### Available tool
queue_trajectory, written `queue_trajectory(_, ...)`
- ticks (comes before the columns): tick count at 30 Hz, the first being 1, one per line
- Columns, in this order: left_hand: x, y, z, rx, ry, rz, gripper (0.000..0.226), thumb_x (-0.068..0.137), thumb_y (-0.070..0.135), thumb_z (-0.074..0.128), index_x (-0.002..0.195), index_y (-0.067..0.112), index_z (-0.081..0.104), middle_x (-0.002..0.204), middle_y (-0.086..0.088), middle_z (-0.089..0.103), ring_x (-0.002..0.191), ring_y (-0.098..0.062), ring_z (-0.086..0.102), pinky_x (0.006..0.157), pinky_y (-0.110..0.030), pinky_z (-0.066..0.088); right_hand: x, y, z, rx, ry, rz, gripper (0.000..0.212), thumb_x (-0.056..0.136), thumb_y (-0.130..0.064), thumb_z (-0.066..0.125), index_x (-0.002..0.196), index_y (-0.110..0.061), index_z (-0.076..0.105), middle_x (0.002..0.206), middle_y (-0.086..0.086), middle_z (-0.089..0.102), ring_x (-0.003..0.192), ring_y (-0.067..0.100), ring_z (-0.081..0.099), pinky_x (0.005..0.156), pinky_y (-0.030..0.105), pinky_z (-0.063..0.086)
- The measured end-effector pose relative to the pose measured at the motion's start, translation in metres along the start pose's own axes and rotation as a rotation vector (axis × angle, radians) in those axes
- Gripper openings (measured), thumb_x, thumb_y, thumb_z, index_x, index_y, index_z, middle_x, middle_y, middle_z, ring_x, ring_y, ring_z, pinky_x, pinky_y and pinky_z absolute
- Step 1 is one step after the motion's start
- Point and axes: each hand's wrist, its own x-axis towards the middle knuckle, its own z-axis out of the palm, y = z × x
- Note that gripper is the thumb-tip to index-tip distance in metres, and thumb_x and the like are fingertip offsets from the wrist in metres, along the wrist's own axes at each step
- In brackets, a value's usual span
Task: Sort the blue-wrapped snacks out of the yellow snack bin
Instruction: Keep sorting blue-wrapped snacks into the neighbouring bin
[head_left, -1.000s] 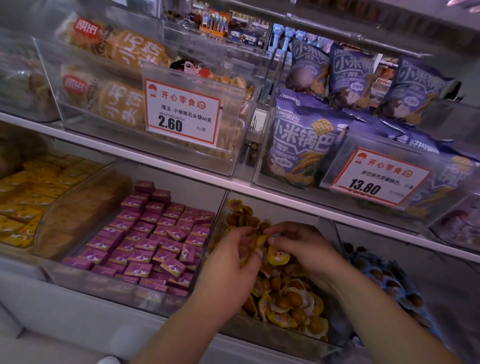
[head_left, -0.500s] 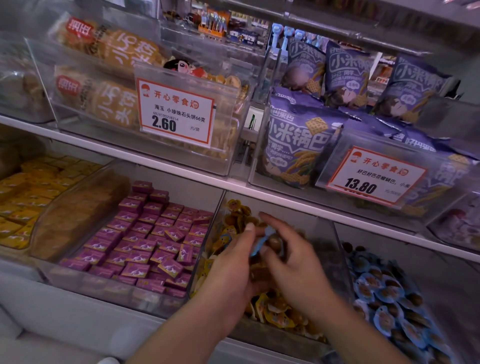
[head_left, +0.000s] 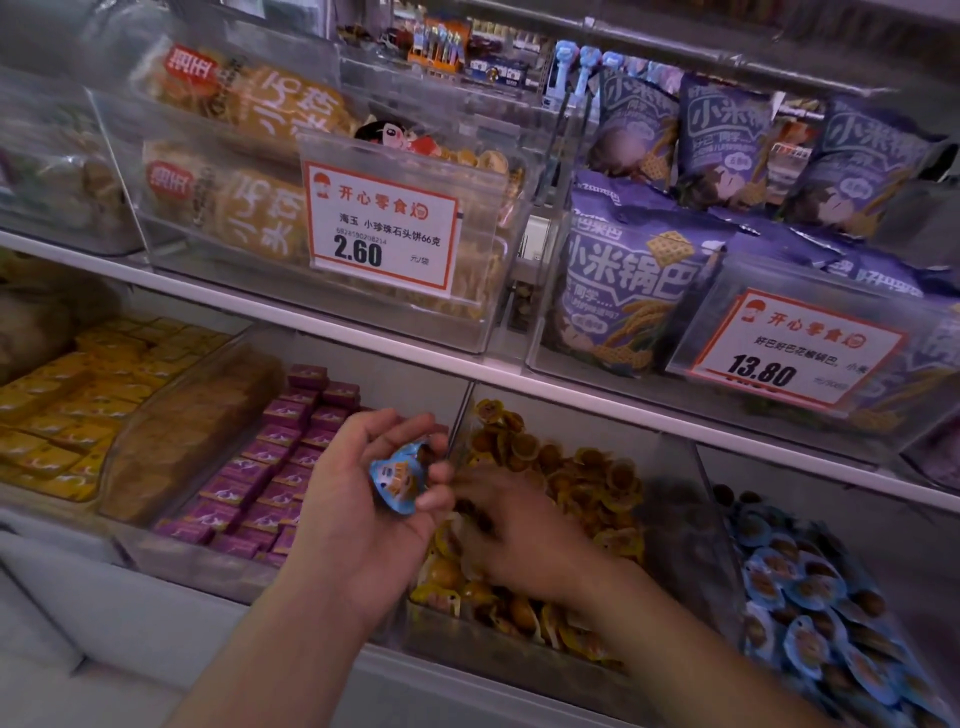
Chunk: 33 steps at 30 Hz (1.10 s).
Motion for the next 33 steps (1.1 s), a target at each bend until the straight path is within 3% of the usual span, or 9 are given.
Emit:
queue_trajectory(6,-0.002,0.004,-0.001,0.112,0.048,0.085,0.021,0.070,0.011,0.062,0.088,0.009,0.053,0.069,-0.007,0.054,0.049,-0.014,0.043,0.037,-0.020,0.024,-0.006,0.035,-0.021,-0.166,-0.124,0.093,0.056,0.086,-0.058,0.029,0.102,-0.022,0.069,0.110,0.000,0.065,0.106,0.019,0.058,0.090,0.039,0.049)
queue_trajectory(10,-0.001,0.004,0.001,0.135,0.082,0.096,0.022,0.071,0.009,0.060,0.091,0.010,0.051,0.068,-0.007,0.052,0.050,-0.014,0.042,0.038,-0.020,0.023,-0.023,0.068,-0.051,-0.292,-0.271,0.409,0.038,0.089,-0.055,0.044,0.086,-0.024,0.066,0.093,-0.003,0.067,0.088,0.017,0.063,0.077,0.032,0.051)
queue_trajectory(12,0.000,0.003,0.002,0.146,0.094,0.100,0.019,0.072,0.008,0.059,0.090,0.009,0.052,0.068,-0.006,0.052,0.050,-0.014,0.041,0.038,-0.020,0.022,-0.016,0.063,-0.051,-0.386,-0.288,0.459,0.033,0.091,-0.053,0.043,0.085,-0.027,0.061,0.098,-0.001,0.064,0.096,0.020,0.059,0.089,0.035,0.046)
queue_trajectory(14,0.001,0.002,0.001,0.152,0.107,0.109,0.011,0.081,0.006,0.056,0.092,0.008,0.053,0.070,-0.007,0.052,0.051,-0.014,0.041,0.038,-0.020,0.023,-0.002,0.051,-0.045,-0.487,-0.125,0.361,0.027,0.090,-0.044,0.043,0.092,-0.026,0.062,0.105,0.002,0.063,0.104,0.024,0.056,0.101,0.041,0.040)
queue_trajectory(16,0.001,0.002,-0.002,0.145,0.116,0.117,0.007,0.088,0.007,0.052,0.094,0.007,0.054,0.071,-0.008,0.052,0.051,-0.015,0.041,0.038,-0.020,0.024,0.016,0.036,-0.035,-0.427,0.042,0.244,0.028,0.091,-0.038,0.047,0.107,-0.024,0.064,0.107,0.003,0.064,0.104,0.026,0.057,0.094,0.039,0.045)
queue_trajectory(20,0.003,0.004,-0.004,0.149,0.123,0.128,0.007,0.088,0.006,0.053,0.094,0.007,0.055,0.072,-0.009,0.052,0.052,-0.015,0.042,0.038,-0.021,0.025,0.045,0.021,-0.006,-0.179,-0.245,0.272,0.052,0.088,-0.029,0.051,0.141,-0.028,0.048,0.137,0.010,0.050,0.126,0.031,0.049,0.103,0.042,0.045)
queue_trajectory(24,0.004,0.004,-0.004,0.148,0.116,0.122,0.006,0.087,0.006,0.052,0.092,0.007,0.055,0.071,-0.008,0.053,0.051,-0.015,0.041,0.038,-0.021,0.023,0.061,0.041,0.002,-0.155,-0.274,0.304,0.060,0.093,-0.035,0.059,0.150,-0.032,0.039,0.152,0.009,0.035,0.134,0.031,0.044,0.111,0.036,0.038)
queue_trajectory(27,0.005,0.005,-0.003,0.146,0.122,0.119,0.008,0.086,0.006,0.052,0.094,0.007,0.054,0.069,-0.007,0.053,0.049,-0.015,0.042,0.038,-0.021,0.023,0.062,0.046,0.007,-0.181,-0.219,0.276,0.064,0.086,-0.032,0.068,0.145,-0.033,0.045,0.137,0.010,0.044,0.119,0.029,0.054,0.103,0.032,0.045)
queue_trajectory(33,0.002,0.006,-0.004,0.116,0.146,0.123,0.004,0.088,0.007,0.052,0.092,0.007,0.052,0.069,-0.007,0.053,0.049,-0.013,0.041,0.037,-0.020,0.021,0.054,0.051,0.013,-0.112,-0.050,0.271,0.028,0.080,-0.024,0.077,0.106,-0.023,0.067,0.106,-0.001,0.054,0.100,0.022,0.061,0.071,0.019,0.039)
